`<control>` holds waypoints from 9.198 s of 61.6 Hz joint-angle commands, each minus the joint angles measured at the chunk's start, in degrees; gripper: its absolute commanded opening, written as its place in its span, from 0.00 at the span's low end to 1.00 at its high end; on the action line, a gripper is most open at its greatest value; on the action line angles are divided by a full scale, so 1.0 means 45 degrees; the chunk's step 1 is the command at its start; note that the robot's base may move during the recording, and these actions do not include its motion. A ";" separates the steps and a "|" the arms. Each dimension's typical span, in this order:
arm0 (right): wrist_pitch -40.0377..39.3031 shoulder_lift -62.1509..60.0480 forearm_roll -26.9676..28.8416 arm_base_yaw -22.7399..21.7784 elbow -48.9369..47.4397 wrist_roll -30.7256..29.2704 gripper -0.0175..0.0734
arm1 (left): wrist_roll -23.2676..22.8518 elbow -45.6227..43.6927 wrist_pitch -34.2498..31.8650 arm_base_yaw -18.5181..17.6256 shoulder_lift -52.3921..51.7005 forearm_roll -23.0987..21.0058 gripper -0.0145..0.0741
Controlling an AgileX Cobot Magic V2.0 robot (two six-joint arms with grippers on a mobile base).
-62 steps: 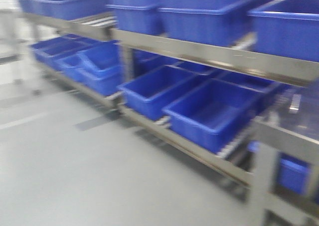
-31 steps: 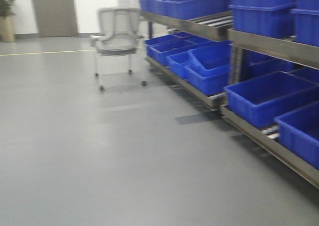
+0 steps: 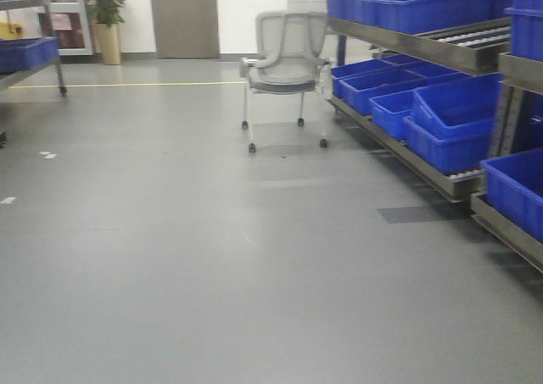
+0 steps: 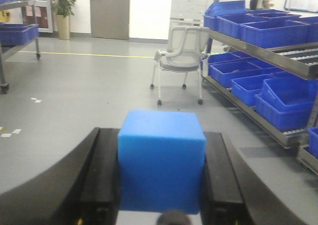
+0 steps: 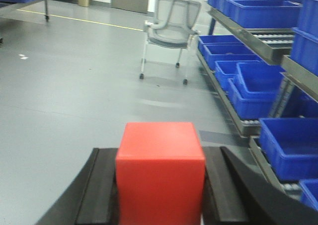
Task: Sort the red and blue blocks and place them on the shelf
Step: 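Drive the base to the shelf of blue bins holding both cubes, then lower both held cubes into two adjacent blue bins, then open both grippers to drop the cubes into the bins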
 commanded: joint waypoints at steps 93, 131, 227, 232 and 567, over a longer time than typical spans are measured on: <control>-0.1178 0.0062 -0.0150 -0.0094 -0.0354 0.0000 0.29 | -0.0024 -0.0328 -0.1234 -0.0067 0.0154 -0.0117 0.30; -0.1178 0.0062 -0.0150 -0.0094 -0.0354 0.0000 0.29 | -0.0024 -0.0328 -0.1234 -0.0067 0.0154 -0.0117 0.30; -0.1178 0.0062 -0.0150 -0.0094 -0.0354 0.0000 0.29 | -0.0024 -0.0328 -0.1234 -0.0043 0.0154 -0.0117 0.30; -0.1178 0.0062 -0.0150 -0.0094 -0.0354 0.0000 0.29 | -0.0024 -0.0328 -0.1234 -0.0043 0.0154 -0.0117 0.30; -0.0566 0.5198 0.2145 0.1003 -0.4779 -0.0251 0.25 | 0.1273 -0.3655 -0.3568 -0.3232 0.8084 -0.0736 0.31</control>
